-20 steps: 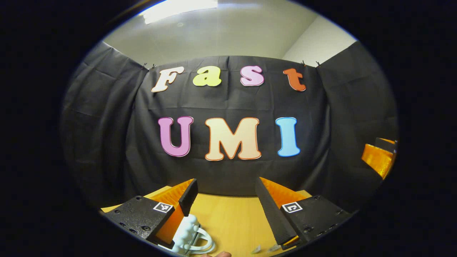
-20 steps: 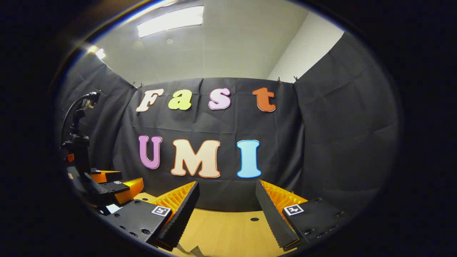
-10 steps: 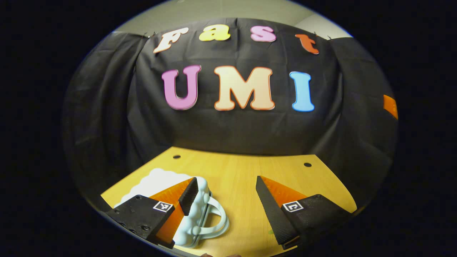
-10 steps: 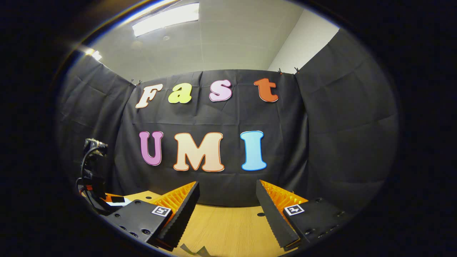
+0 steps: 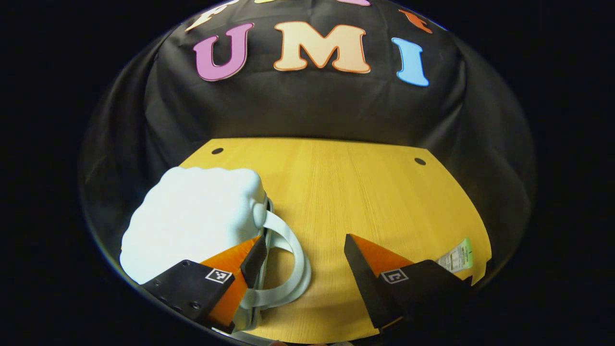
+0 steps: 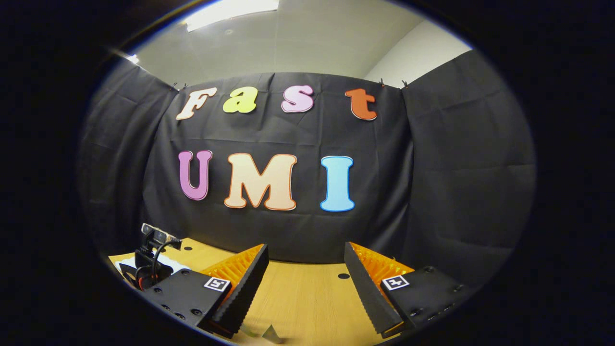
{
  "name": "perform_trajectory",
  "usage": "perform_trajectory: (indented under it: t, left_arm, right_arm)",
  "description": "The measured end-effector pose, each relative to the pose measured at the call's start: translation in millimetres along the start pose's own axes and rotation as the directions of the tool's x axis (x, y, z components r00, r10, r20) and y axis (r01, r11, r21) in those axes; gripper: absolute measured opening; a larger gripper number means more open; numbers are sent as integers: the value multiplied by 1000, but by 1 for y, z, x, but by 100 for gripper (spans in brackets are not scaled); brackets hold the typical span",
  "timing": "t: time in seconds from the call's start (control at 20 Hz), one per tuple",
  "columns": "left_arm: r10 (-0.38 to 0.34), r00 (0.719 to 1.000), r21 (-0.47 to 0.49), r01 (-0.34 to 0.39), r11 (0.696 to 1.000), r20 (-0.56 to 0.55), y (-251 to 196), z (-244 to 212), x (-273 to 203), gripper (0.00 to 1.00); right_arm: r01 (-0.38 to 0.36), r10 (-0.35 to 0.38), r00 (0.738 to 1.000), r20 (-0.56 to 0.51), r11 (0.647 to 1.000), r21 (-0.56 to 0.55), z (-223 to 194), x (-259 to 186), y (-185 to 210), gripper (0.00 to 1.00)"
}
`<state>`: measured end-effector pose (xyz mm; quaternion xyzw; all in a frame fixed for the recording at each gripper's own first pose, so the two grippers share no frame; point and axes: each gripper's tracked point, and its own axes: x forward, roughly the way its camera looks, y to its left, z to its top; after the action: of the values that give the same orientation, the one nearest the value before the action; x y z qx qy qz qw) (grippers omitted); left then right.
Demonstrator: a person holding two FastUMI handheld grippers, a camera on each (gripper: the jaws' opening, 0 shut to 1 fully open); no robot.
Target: First open the suitcase, pack the skin care products into it, and then close the suitcase.
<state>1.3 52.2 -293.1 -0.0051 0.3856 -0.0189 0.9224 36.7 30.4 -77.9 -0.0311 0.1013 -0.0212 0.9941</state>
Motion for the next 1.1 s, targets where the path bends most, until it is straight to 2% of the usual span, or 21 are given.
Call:
perform_trajectory:
  t: [0.2, 0.3, 0.6, 0.65, 0.7, 0.75, 0.8, 0.85, 1.0, 1.1]
  left_arm:
    - [-14, 995, 11, 16, 1000, -97, 0, -22, 24, 94]
    - [-40, 990, -4, 39, 999, -138, -6, -30, 33, 85]
    - [-61, 967, -54, 49, 997, -247, -10, -51, 47, 81]
    - [-48, 965, -47, 37, 998, -257, -6, -53, 45, 75]
    - [-31, 968, -29, 24, 999, -249, 0, -49, 46, 56]
    - [-17, 968, -17, 13, 1000, -250, 4, -49, 46, 47]
    - [-10, 965, -17, 6, 1000, -261, 8, -50, 45, 23]
    - [-33, 961, -33, 25, 999, -273, 5, -53, 46, 13]
    - [-76, 956, -13, 75, 997, -284, 3, -48, 41, 6]
    - [-24, 966, 52, 38, 998, -257, 8, -37, 36, 2]
  right_arm:
    - [-4, 3, 999, -42, 999, -42, -13, 6, 9, 98]
    - [-4, 2, 999, -43, 999, -48, -12, 8, 11, 99]
    - [10, -14, 999, -44, 997, -83, -14, 9, 6, 99]
    - [12, -15, 999, -42, 996, -85, -13, 9, 5, 99]
    - [13, -17, 999, -38, 996, -87, -13, 8, 4, 99]
    - [14, -17, 999, -34, 996, -86, -13, 8, 2, 99]
    - [12, -15, 999, -30, 996, -83, -13, 8, 1, 99]
    - [8, -10, 1000, -26, 997, -80, -13, 8, 1, 99]
    - [-14, 13, 1000, -9, 998, -64, -13, 7, 0, 99]
    - [-44, 44, 999, 7, 998, -47, -13, 6, 1, 99]
